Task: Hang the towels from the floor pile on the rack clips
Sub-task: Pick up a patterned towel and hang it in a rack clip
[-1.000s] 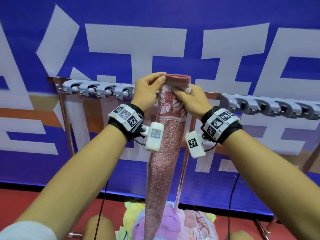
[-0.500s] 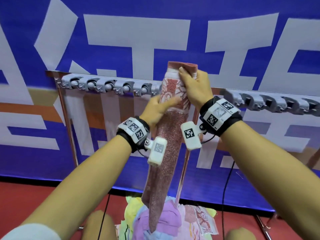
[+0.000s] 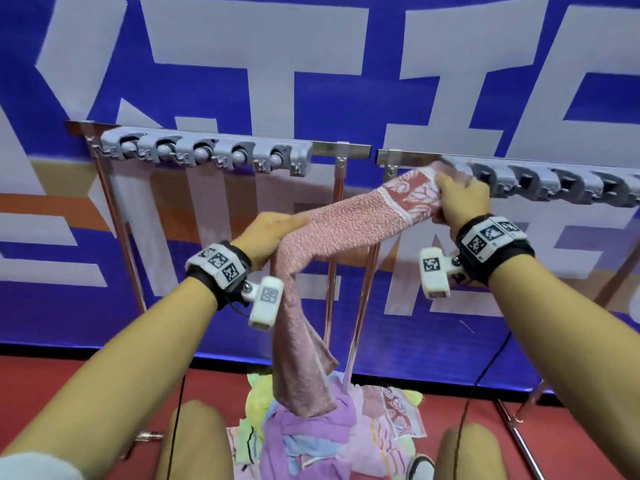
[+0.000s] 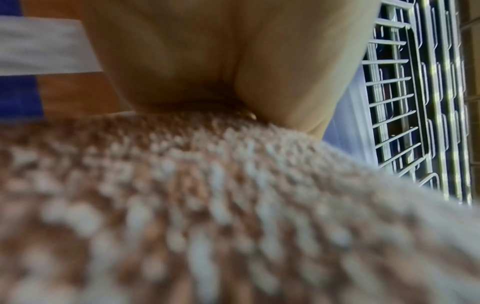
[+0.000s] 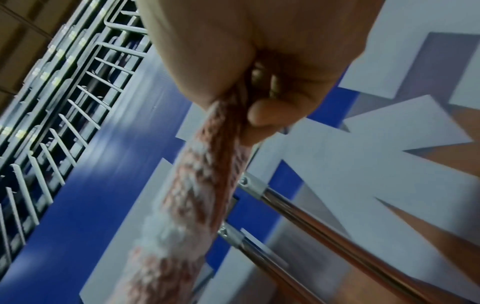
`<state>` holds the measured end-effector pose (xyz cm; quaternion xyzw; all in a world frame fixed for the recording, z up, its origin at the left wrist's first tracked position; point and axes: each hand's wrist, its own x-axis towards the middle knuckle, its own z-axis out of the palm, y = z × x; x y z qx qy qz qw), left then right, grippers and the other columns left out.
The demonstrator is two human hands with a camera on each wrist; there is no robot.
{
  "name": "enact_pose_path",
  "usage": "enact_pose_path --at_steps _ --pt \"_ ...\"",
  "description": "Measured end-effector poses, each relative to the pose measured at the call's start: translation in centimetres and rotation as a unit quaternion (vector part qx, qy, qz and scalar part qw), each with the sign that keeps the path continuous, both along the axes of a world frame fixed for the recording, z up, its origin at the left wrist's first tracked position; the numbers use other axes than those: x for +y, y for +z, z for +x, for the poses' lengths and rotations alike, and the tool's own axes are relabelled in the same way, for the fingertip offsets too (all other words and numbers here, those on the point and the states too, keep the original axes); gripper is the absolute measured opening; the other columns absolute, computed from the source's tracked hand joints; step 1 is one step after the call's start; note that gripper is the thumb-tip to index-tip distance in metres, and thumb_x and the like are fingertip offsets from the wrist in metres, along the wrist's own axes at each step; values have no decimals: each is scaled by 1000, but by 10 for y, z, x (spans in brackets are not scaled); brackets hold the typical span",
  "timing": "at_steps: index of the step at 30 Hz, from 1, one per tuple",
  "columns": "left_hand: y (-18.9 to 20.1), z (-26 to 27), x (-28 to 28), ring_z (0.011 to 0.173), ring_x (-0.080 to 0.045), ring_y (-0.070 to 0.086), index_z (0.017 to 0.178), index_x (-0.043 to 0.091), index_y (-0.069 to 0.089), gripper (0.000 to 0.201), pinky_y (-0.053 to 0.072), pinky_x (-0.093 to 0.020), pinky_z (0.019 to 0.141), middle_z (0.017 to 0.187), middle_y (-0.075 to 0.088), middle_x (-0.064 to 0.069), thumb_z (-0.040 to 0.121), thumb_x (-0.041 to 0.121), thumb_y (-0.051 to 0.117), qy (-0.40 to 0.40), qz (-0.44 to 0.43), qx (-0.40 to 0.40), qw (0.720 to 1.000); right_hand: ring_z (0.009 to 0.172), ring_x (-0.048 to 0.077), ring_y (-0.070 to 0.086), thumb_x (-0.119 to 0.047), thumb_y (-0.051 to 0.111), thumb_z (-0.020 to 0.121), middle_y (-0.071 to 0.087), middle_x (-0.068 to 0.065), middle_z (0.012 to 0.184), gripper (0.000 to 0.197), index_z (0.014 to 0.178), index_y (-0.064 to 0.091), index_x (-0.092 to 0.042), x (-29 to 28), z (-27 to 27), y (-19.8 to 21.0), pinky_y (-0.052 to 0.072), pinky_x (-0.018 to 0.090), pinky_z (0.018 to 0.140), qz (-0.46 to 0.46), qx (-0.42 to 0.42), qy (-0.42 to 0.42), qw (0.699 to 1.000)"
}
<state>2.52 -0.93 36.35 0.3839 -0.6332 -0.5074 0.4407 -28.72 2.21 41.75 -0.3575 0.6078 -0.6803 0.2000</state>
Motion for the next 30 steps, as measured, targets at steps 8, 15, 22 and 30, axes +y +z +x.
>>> enact_pose_path --at_steps 8,15,22,30 --pt "47 -29 8 75 -23 63 102 -4 65 22 52 -33 74 90 65 -18 96 15 56 -98 6 13 995 90 23 57 -27 73 80 57 5 98 40 115 56 -16 12 39 -51 48 34 87 88 172 -5 981" --pt "55 -42 25 67 -14 64 87 -1 65 15 50 -27 69 73 69 -5 87 3 50 -150 24 -2 988 98 13 60 -25 56 96 65 -2 103 10 101 64 -22 27 115 -15 48 30 84 -24 119 313 942" --pt "48 -18 21 84 -31 62 101 -20 62 46 53 -43 83 96 64 -35 65 7 58 -132 19 -15 991 93 15 70 -29 50 101 75 5 99 26 110 69 -13 29 137 -19 53 29 89 71 91 431 895" --pt "26 -5 19 54 -14 65 70 4 73 19 52 -23 60 61 69 -6 82 13 61 -134 128 -2 983 70 12 61 -22 57 97 67 4 77 23 84 70 -9 22 115 4 50 26 72 -4 116 358 926"
